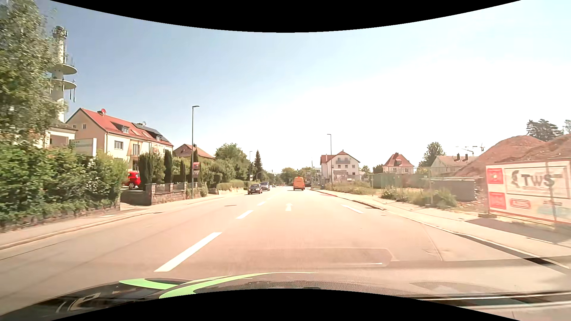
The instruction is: Follow the waypoints while adhering to traffic rules and regulations
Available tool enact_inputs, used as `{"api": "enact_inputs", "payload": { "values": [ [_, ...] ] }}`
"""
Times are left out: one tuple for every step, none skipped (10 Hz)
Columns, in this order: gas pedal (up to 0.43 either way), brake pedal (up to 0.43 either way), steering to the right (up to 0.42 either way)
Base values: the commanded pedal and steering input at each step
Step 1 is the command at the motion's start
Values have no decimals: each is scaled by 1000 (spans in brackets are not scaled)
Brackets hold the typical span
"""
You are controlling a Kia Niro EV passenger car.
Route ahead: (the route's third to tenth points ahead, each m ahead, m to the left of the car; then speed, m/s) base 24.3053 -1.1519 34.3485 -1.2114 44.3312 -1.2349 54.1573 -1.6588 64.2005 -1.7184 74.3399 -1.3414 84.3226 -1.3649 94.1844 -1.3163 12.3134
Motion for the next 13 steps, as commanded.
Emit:
{"api": "enact_inputs", "payload": {
  "values": [
    [0, 0, 4],
    [8, 0, 4],
    [8, 0, 4],
    [20, 0, 4],
    [28, 0, 4],
    [39, 0, 4],
    [47, 0, 4],
    [59, 0, 4],
    [67, 0, 1],
    [67, 0, 1],
    [67, 0, 1],
    [67, 0, 1],
    [67, 0, 1]
  ]
}}
